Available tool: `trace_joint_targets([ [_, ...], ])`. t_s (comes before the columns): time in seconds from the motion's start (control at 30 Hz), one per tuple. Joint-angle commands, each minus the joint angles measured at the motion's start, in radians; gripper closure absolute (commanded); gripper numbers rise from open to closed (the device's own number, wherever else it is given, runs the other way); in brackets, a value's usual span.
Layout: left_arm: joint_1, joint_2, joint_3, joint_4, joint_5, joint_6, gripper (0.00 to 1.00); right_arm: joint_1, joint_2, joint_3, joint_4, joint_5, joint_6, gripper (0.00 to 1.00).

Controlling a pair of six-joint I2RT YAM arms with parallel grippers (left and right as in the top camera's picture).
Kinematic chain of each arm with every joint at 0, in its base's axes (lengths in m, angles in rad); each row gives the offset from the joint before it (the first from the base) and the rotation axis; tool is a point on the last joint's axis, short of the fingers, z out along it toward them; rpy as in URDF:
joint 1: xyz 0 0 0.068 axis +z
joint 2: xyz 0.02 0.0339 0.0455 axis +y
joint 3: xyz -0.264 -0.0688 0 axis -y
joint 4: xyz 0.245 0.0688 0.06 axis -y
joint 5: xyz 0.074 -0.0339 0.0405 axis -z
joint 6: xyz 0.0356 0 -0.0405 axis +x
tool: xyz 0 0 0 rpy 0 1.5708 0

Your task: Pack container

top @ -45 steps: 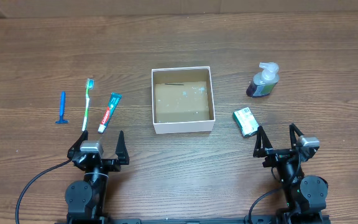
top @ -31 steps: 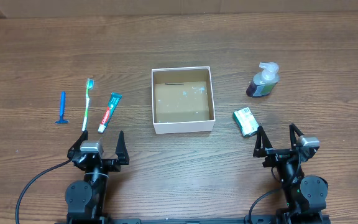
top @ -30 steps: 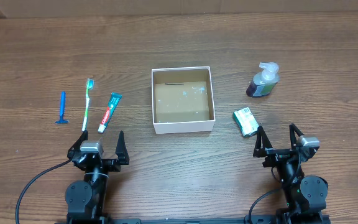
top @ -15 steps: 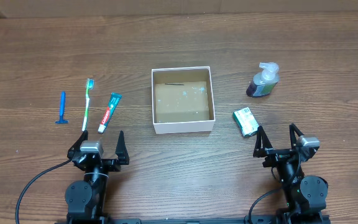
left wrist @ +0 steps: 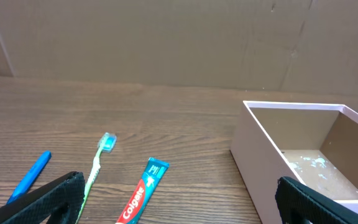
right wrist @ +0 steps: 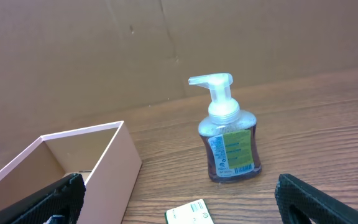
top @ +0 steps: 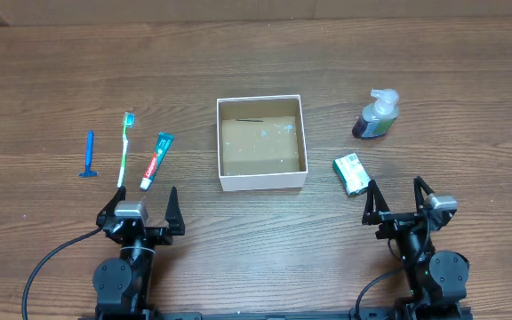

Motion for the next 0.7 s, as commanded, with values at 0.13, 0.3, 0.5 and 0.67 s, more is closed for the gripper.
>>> trace_joint_targets([
  [0.13, 0.01, -0.01, -0.005, 0.001, -0.01, 0.023, 0.0, 0.005, -0.012, -0.006, 0.006, 0.053, -0.008, 0.0],
  [0.3, 0.01, -0.01, -0.005, 0.001, -0.01, 0.023, 0.0, 0.005, -0.012, -0.006, 0.05, 0.057, -0.006, 0.0],
  [0.5, 0.01, -0.01, -0.005, 0.001, -0.01, 0.023, 0.0, 0.005, 0.0, 0.06, 0.145, -0.05, 0.026, 0.0],
  [0.67, 0.01, -0.01, -0.005, 0.001, -0.01, 0.023, 0.0, 0.005, 0.171, 0.271, 0.042, -0.093, -0.016, 0.0],
])
